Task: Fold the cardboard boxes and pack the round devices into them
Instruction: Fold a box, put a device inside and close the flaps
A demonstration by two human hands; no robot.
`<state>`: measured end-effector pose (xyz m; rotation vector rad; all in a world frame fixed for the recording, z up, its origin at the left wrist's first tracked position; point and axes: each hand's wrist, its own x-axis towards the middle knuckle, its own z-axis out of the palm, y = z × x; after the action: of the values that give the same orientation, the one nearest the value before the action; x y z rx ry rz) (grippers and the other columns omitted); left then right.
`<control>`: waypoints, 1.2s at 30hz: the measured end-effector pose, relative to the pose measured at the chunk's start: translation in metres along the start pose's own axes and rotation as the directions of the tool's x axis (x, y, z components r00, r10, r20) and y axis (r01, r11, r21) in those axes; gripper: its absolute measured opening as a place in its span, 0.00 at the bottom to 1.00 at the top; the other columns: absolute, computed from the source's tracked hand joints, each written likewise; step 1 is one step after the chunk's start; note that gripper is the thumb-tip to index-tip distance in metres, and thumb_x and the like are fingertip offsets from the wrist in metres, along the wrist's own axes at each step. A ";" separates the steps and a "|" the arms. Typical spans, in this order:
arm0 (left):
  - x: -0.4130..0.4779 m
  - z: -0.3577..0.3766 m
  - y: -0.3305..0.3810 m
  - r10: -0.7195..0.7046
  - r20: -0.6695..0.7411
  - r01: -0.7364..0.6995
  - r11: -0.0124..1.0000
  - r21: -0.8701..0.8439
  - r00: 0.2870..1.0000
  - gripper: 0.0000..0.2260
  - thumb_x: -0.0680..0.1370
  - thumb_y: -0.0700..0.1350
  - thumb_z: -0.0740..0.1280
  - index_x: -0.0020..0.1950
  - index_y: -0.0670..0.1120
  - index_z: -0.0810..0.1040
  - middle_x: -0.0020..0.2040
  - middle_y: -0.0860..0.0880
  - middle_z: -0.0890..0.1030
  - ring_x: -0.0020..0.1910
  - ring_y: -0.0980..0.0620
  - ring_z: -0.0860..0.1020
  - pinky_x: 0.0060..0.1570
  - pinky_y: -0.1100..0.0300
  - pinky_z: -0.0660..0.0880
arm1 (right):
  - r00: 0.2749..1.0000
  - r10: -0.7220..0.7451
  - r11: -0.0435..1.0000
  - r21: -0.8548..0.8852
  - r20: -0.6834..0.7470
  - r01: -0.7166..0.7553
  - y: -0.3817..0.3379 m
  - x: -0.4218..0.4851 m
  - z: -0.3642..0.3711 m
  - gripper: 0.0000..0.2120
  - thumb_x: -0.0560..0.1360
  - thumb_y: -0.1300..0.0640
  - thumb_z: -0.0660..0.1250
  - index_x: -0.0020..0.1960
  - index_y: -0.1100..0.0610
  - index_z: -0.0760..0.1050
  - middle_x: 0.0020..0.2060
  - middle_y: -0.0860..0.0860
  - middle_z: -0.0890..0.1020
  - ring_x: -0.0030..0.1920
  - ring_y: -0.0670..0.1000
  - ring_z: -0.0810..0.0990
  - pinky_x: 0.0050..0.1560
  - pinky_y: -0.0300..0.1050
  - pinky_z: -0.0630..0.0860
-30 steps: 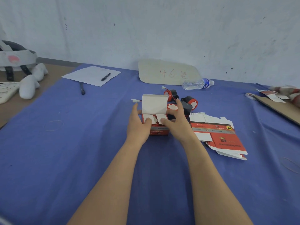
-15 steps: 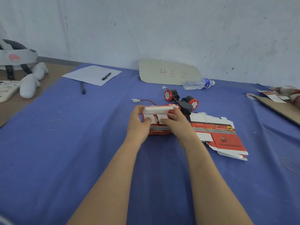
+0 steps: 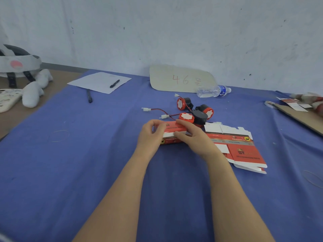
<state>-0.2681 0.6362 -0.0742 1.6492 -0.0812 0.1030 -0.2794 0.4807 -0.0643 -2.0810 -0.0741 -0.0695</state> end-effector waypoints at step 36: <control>0.001 0.007 0.006 -0.159 0.016 0.158 0.987 0.029 0.987 0.28 0.80 0.43 0.61 0.78 0.51 0.54 0.72 0.50 0.67 0.61 0.54 0.69 0.53 0.62 0.66 | 0.962 0.116 0.993 0.061 -0.248 -0.104 -0.010 0.010 0.027 0.11 0.80 0.51 0.61 0.57 0.55 0.77 0.45 0.46 0.77 0.41 0.41 0.73 0.35 0.31 0.65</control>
<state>-0.2678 0.6283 -0.0690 1.6780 0.0381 -0.0325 -0.2702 0.5099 -0.0678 -2.0091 0.1931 -0.2603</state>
